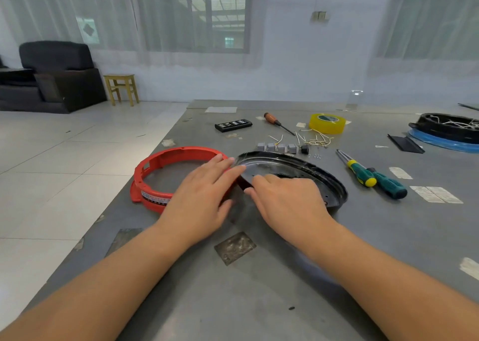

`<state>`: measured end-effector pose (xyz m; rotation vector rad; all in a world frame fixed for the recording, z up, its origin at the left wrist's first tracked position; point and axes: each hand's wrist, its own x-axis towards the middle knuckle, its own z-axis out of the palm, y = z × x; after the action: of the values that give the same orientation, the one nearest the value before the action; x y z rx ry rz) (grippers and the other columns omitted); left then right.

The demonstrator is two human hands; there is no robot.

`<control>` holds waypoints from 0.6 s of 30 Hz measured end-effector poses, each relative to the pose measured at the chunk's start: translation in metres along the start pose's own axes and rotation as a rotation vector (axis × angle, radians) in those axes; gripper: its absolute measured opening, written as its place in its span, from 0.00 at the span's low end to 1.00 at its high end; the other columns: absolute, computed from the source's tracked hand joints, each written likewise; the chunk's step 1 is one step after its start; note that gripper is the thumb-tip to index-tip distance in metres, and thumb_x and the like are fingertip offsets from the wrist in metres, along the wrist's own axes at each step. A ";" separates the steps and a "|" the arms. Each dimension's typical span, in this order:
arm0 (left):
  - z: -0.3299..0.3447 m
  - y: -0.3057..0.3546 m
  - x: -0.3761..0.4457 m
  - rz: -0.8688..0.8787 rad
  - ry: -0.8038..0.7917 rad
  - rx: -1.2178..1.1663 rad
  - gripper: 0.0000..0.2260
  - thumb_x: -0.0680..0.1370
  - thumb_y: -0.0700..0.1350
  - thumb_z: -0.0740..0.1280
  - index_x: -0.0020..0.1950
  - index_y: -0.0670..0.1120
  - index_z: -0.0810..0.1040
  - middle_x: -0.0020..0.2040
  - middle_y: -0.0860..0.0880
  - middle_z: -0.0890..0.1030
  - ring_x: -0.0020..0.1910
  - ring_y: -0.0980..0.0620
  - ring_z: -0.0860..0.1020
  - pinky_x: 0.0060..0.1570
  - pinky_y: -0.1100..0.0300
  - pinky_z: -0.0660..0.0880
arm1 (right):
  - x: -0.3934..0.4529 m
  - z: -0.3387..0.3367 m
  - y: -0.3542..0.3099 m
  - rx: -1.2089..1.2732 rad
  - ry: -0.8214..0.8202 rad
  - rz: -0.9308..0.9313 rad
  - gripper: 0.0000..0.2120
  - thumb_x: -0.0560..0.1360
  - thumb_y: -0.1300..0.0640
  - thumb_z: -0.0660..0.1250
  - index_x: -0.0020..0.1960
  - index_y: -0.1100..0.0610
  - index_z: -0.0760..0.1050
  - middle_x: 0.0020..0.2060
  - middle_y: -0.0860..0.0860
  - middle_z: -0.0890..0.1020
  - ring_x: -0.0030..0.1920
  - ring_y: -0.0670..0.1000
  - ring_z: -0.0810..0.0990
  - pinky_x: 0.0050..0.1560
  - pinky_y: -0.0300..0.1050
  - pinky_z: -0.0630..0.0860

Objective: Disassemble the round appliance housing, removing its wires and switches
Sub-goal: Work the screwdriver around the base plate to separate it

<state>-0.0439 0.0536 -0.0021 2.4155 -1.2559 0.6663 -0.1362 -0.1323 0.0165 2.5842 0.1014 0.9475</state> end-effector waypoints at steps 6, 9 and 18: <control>0.023 0.019 0.030 -0.083 -0.002 -0.158 0.10 0.76 0.35 0.72 0.56 0.43 0.80 0.62 0.46 0.80 0.71 0.45 0.74 0.63 0.48 0.75 | 0.000 0.001 0.011 0.060 -0.016 0.036 0.18 0.84 0.41 0.56 0.45 0.49 0.76 0.35 0.47 0.82 0.36 0.52 0.83 0.48 0.48 0.74; 0.026 0.023 0.033 -0.187 0.073 -0.205 0.08 0.78 0.40 0.72 0.56 0.44 0.78 0.56 0.47 0.80 0.59 0.43 0.78 0.51 0.47 0.74 | 0.008 0.001 0.035 0.149 0.045 0.224 0.26 0.79 0.29 0.51 0.55 0.46 0.78 0.50 0.46 0.84 0.56 0.51 0.81 0.71 0.54 0.64; 0.022 0.028 0.037 -0.417 0.287 -0.787 0.11 0.78 0.50 0.74 0.59 0.58 0.79 0.50 0.58 0.86 0.51 0.58 0.84 0.55 0.56 0.79 | -0.005 0.039 0.108 0.941 0.228 0.810 0.38 0.80 0.31 0.56 0.81 0.52 0.55 0.78 0.49 0.63 0.76 0.49 0.64 0.75 0.57 0.65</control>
<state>-0.0432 0.0020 0.0021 1.7540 -0.6756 0.2927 -0.1226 -0.2456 0.0270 3.4199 -0.6383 1.8146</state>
